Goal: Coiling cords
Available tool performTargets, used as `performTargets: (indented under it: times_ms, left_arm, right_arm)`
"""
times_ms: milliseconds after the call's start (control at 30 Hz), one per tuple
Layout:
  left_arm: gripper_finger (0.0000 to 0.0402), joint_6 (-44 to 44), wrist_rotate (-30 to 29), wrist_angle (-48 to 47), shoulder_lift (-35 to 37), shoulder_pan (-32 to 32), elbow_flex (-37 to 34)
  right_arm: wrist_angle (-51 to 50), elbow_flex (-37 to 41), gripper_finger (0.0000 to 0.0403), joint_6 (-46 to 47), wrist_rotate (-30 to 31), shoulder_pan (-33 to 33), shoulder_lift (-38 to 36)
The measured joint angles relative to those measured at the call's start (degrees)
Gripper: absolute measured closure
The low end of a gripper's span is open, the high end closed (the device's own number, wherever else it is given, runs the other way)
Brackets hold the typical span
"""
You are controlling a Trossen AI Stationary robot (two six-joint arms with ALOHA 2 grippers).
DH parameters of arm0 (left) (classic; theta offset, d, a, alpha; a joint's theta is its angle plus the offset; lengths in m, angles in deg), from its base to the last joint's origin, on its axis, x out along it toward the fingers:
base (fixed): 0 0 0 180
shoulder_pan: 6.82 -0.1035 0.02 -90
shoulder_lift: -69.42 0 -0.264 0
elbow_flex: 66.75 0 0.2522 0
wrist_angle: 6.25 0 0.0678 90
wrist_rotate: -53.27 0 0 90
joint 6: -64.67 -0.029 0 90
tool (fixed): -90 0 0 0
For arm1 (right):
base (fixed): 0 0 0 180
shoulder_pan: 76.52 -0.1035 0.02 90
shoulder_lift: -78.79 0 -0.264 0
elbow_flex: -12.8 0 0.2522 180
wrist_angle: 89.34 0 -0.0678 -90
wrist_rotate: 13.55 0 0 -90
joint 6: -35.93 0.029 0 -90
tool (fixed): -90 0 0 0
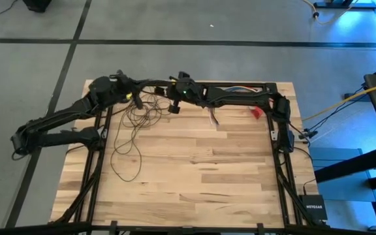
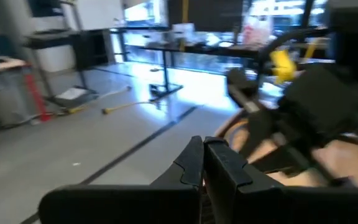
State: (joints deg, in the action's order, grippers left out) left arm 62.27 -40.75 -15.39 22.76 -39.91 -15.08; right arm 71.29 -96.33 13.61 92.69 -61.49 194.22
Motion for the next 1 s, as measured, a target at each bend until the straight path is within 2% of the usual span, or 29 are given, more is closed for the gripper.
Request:
performTargets:
  times_ms: [300,433,633,1000]
  left_arm:
    - [0.0398,1.1,0.2,8.0,-9.7,7.5,0.0]
    - [0.0398,1.0,-0.1,11.2,-14.8,9.3,0.0]
    - [0.0398,-0.5,-1.0,10.2,-20.8,9.6,0.1]
    - [0.0398,-4.3,-3.6,6.8,-21.2,9.6,0.1]
  right_arm:
    - [3.9,0.0,0.0398,1.6,1.2,0.1,0.2]
    - [5.1,0.0,0.0398,2.7,0.4,0.1,0.2]
    - [4.4,0.1,0.0398,3.9,-1.8,0.3,-0.4]
    - [2.1,0.2,0.0397,5.4,-3.7,0.2,-3.0]
